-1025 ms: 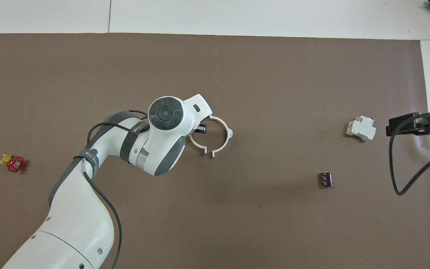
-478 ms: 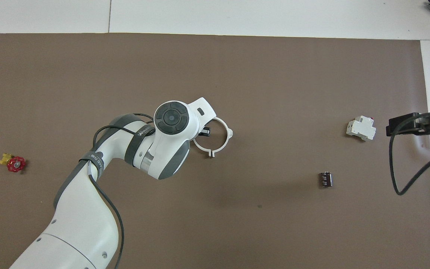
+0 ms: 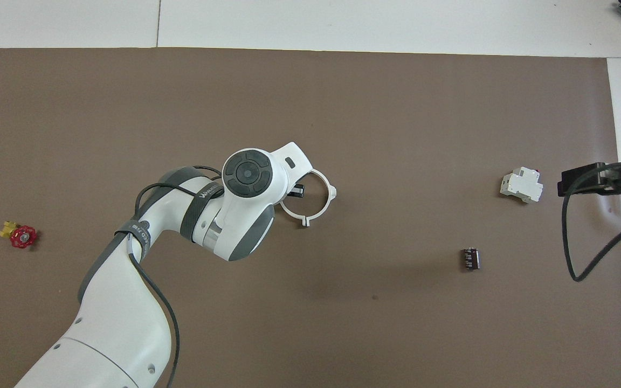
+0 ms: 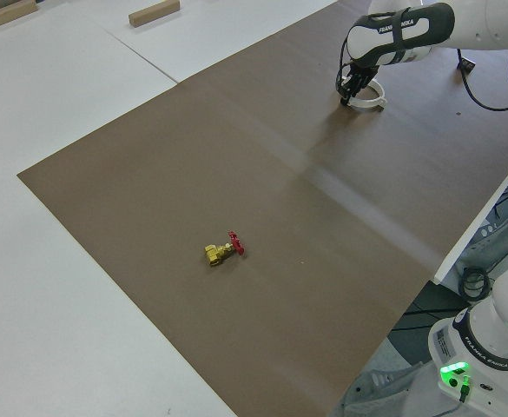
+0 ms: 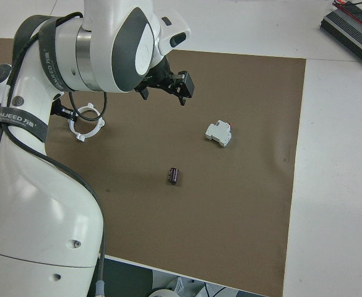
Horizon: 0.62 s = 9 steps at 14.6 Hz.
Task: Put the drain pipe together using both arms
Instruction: 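Press the held half onto the centered half with the left gripper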
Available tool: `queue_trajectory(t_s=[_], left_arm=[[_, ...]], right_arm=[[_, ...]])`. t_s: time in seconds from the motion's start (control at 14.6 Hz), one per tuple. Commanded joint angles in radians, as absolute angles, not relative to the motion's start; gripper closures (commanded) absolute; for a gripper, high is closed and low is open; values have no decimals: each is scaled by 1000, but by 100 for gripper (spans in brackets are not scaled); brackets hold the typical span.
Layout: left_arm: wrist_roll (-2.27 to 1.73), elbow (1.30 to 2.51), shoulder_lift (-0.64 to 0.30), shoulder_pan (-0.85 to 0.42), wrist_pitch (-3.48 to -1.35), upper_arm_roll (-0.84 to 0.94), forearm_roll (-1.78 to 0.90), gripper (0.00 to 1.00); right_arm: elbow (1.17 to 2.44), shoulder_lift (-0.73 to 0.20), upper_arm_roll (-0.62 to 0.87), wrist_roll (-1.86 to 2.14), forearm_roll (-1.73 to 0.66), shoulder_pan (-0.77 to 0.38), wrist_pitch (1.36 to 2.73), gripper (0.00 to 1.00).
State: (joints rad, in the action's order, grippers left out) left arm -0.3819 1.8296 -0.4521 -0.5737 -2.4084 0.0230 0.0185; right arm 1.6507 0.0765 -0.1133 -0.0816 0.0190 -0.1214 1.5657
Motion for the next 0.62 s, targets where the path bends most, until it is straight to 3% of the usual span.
queue_trajectory(t_s=[0.0,0.55], left_arm=[[-405,1878,-417,-594,-2445,6,40,100],[-407,1888,-416,-594,-2447,5,40,100]], right_arm=[[1652,87,-112,-64,-2,-115,1546,0],[1652,87,-112,-66,-2,-115,1546,0]])
